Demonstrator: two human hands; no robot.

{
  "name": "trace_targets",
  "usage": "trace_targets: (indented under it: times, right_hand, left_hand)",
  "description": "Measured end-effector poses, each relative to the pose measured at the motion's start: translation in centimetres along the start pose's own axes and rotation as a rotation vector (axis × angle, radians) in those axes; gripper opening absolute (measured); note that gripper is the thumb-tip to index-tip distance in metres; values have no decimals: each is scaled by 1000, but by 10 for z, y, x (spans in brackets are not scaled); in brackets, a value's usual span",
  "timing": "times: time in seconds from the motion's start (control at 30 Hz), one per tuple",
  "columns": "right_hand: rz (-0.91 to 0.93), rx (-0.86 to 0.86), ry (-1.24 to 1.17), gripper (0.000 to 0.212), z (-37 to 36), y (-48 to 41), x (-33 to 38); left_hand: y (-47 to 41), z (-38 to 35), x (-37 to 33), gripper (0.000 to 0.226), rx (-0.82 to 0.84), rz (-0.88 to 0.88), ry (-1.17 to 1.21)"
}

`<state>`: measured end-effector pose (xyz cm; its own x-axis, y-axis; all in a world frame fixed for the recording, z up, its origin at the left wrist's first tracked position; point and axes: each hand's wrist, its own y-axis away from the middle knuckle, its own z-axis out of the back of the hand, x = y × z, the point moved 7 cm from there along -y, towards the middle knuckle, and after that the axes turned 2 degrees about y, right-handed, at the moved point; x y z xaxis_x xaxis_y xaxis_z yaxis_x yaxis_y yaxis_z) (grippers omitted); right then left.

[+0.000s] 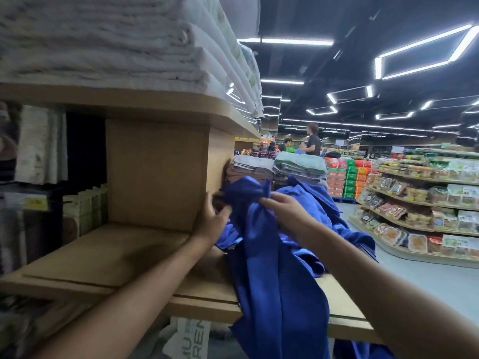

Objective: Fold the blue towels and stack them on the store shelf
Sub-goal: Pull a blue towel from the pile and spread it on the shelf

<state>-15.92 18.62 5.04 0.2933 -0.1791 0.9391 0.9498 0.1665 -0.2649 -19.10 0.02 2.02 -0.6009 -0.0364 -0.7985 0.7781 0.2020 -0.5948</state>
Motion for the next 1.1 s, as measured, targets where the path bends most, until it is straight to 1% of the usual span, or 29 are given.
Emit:
trace_targets:
  times: [0.03, 0.07, 0.1, 0.13, 0.17, 0.2, 0.23, 0.27, 0.33, 0.4, 0.43, 0.5, 0.53, 0.57, 0.6, 0.63, 0.67, 0.7, 0.73, 0.8, 0.83, 0.87, 0.9, 0.93, 0.97, 1.0, 1.03, 1.07, 1.1]
  right_hand:
    - [23, 34, -96, 14, 4, 2, 9]
    - [19, 67, -146, 11, 8, 4, 17]
    - [-2, 89, -151, 10, 12, 5, 21]
    - [-28, 97, -127, 11, 18, 4, 24]
    - [-50, 94, -93, 13, 24, 4, 25]
    - [-66, 88, -57, 15, 32, 3, 27]
    - [-72, 79, -32, 17, 41, 2, 28]
    - [-73, 60, -7, 19, 52, 1, 29]
    - [-82, -63, 93, 21, 83, -3, 32]
    - [-107, -267, 211, 25, 124, -7, 32]
    - [-120, -352, 254, 27, 143, -9, 30]
    - [-121, -446, 345, 27, 171, -14, 29]
    - [-112, -485, 378, 26, 182, -17, 29]
    - [-117, -528, 395, 27, 194, -20, 29]
    - [-141, -570, 377, 27, 203, -23, 30]
    - [-166, -598, 325, 29, 211, -26, 30]
    - [-178, -615, 267, 30, 214, -30, 32]
    - [-161, -614, 223, 29, 215, -36, 36]
    - [-112, -624, 168, 28, 213, -40, 42]
    - [-15, -653, -74, 31, 207, -52, 44]
    - [7, -635, -117, 30, 201, -58, 41]
    - [11, -589, -78, 24, 195, -63, 37]
    - [-10, -525, 44, 24, 187, -68, 30]
    - [-64, -468, 221, 40, 183, -71, 19]
    - [-127, -433, 414, 61, 180, -70, 6]
    - [-178, -406, 594, 77, 177, -67, -5]
    - [-214, -375, 739, 88, 172, -60, -12]
    - [-234, -348, 863, 95, 168, -54, -17]
    - [-231, -328, 954, 98, 164, -49, -20]
  left_hand:
    - [-2, 8, -1, 35, -50, 40, -30]
    - [-2, 11, -2, 45, -11, 88, -41]
    - [-1, 7, -4, 44, 100, 139, -17]
    - [1, 0, -5, 34, 244, 200, 32]
    - [4, -6, -5, 18, 357, 248, 74]
    - [5, -9, -7, 11, 413, 257, 99]
    - [3, -10, -10, 14, 412, 248, 117]
    - [-3, -9, -11, 15, 362, 251, 145]
    - [-19, -2, -9, 17, 200, 281, 126]
    - [-37, 16, -8, 19, 24, 262, -45]
    - [-45, 24, -10, 19, -24, 197, -163]
    - [-56, 25, -16, 24, 9, 77, -487]
    - [-59, 19, -20, 27, 40, 51, -629]
    - [-63, 12, -23, 27, 64, 88, -636]
    - [-66, 2, -27, 24, 102, 148, -538]
    - [-70, -8, -30, 21, 118, 225, -374]
    - [-77, -17, -32, 21, 113, 285, -221]
    - [-87, -25, -36, 23, 93, 296, -120]
    - [-97, -33, -41, 28, 76, 285, -58]
    - [-108, -50, -48, 32, 56, 269, 14]
    - [-110, -62, -48, 31, 96, 258, 25]
    - [-108, -74, -46, 31, 167, 247, 1]
    - [-104, -85, -42, 34, 258, 250, -51]
    - [-98, -91, -36, 47, 345, 261, -141]
    - [-89, -91, -30, 62, 410, 254, -304]
    - [-80, -84, -25, 68, 459, 220, -516]
    - [-72, -77, -20, 59, 513, 154, -712]
    - [-62, -71, -16, 39, 575, 104, -832]
    - [-51, -63, -10, 20, 629, 98, -879]
